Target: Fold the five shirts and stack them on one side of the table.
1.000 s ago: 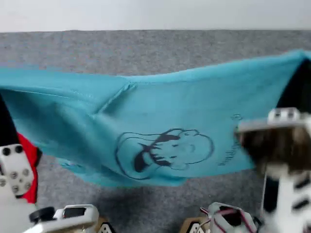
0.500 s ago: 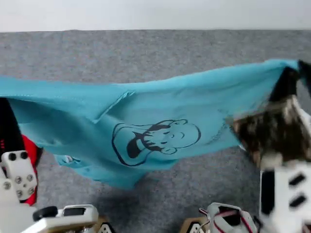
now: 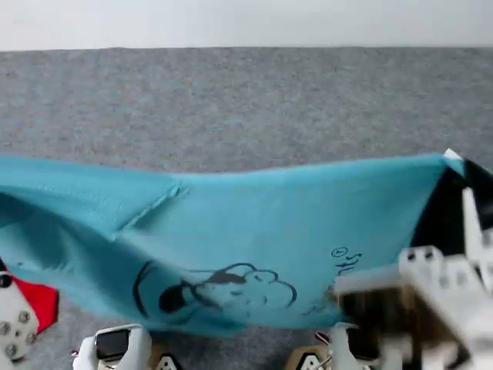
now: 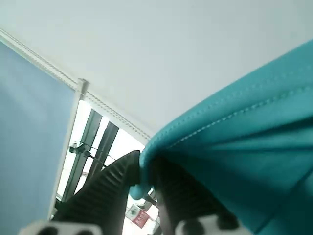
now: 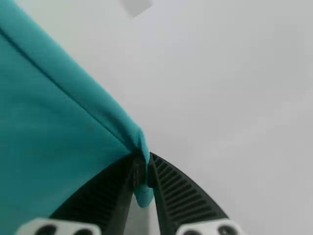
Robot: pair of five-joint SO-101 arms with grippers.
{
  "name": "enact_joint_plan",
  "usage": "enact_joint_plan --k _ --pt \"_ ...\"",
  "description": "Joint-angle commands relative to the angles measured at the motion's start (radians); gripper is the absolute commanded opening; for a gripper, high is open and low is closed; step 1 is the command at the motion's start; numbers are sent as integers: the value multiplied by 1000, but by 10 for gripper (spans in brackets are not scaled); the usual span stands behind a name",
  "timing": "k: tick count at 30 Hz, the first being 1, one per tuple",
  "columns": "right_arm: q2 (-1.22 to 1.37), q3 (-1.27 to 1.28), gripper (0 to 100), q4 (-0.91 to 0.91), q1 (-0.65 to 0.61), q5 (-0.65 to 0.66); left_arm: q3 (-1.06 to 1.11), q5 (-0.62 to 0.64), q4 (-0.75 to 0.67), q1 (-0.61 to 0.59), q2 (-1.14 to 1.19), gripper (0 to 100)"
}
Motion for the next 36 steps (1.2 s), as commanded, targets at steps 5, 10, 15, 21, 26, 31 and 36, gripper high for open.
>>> enact_joint_plan --k 5,10,15,21,26,31,36 --pt "76 305 12 -2 -59 0 348 -11 61 0 9 6" --pt "145 575 11 -156 -133 -3 816 -11 -75 5 11 6" --pt "216 876 11 -479 -137 -3 1250 -9 -465 23 11 6" --pt "341 1066 11 -855 -137 0 1584 -9 -936 58 37 6" --pt "499 1069 11 -1115 -136 5 1560 -8 -1086 60 249 6" --pt "671 990 11 -1250 -140 14 1296 -5 -1091 63 546 6" --pt "901 721 11 -1256 -134 14 992 -5 -1089 71 818 6"
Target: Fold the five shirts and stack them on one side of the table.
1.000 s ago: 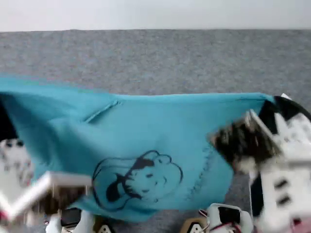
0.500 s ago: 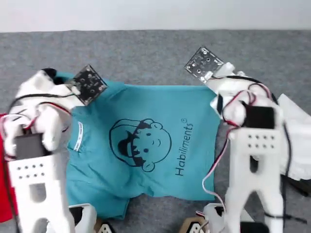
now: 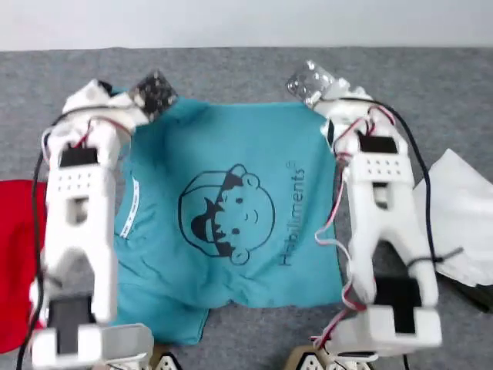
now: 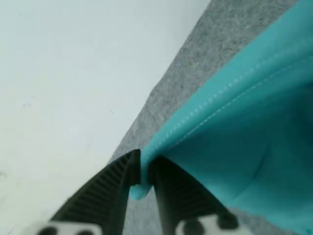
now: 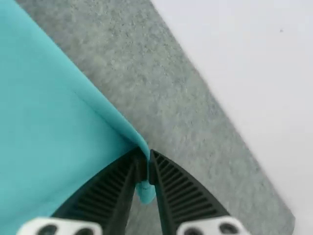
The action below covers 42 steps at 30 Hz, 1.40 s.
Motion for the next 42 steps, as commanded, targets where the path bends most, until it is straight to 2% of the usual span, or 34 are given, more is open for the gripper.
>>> enact_joint_plan --k 1,8,12,21,28,34,38,42 --pt "120 -265 11 -27 2 6 -255 -5 -29 14 150 6" --pt "369 -651 11 -18 -2 11 -593 37 -15 66 328 6" --pt "450 -750 11 -7 -5 12 -677 35 34 83 393 6" --pt "461 -763 11 285 -21 12 -696 35 450 89 393 6" --pt "455 -767 11 604 -21 6 -694 35 936 129 292 7" --pt "417 -767 11 831 -21 -25 -691 38 1229 167 232 7" --pt "403 -767 11 977 -22 -28 -590 58 1238 167 153 7" --pt "403 -767 11 1109 -21 -28 -400 58 1238 172 5 8"
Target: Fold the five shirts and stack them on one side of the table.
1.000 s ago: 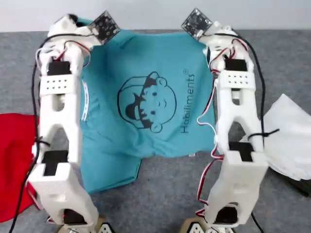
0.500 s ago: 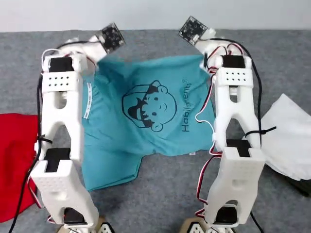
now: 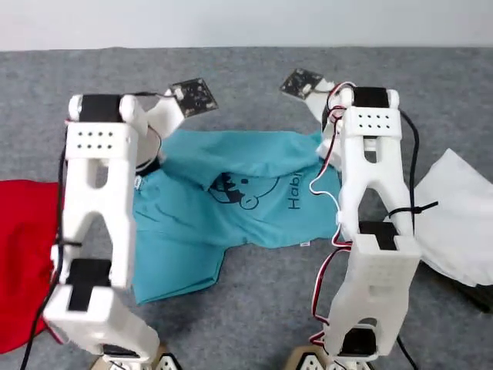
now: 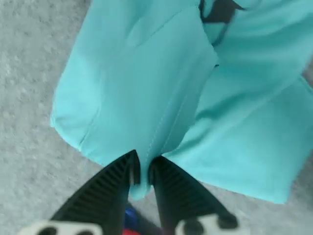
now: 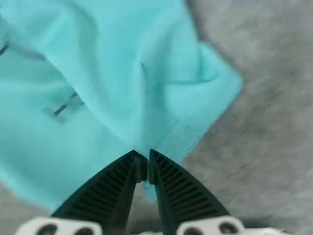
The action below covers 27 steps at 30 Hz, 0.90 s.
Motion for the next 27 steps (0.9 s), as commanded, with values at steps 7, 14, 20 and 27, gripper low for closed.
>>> enact_joint_plan --k 7,14,20,27 --pt "-77 -57 11 242 5 -8 403 8 32 6 -466 8" --pt "-160 -3 12 245 33 49 651 -34 32 41 -718 19" --pt "-280 187 13 242 25 49 823 -34 32 31 -825 19" --pt "-311 270 15 226 33 44 921 -34 32 34 -864 21"
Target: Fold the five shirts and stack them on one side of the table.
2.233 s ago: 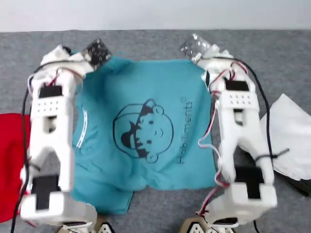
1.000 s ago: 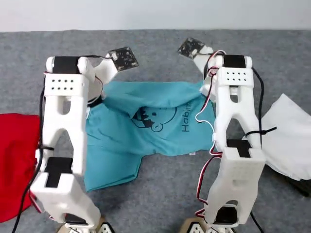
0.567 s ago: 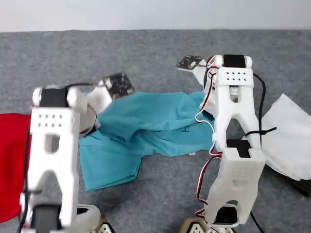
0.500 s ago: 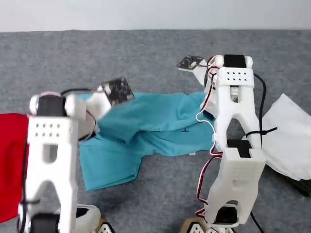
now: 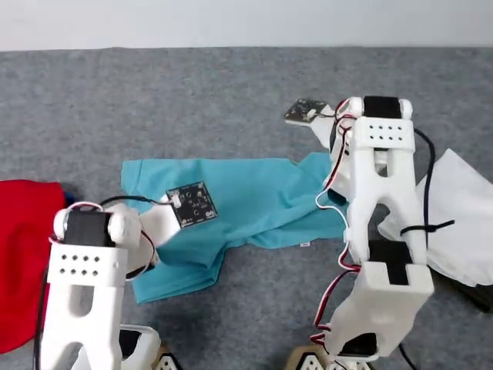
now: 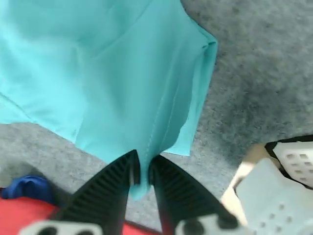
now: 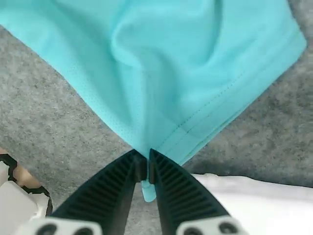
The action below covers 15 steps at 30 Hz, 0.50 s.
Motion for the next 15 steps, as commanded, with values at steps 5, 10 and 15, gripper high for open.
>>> enact_joint_plan --k 5,10,15 --pt "-71 6 112 41 2 0 21 -2 29 -12 -26 126" --pt "-74 0 212 42 13 -94 -22 20 29 -63 -26 145" --pt "-74 -3 183 39 5 -98 -104 32 -17 -143 -26 141"
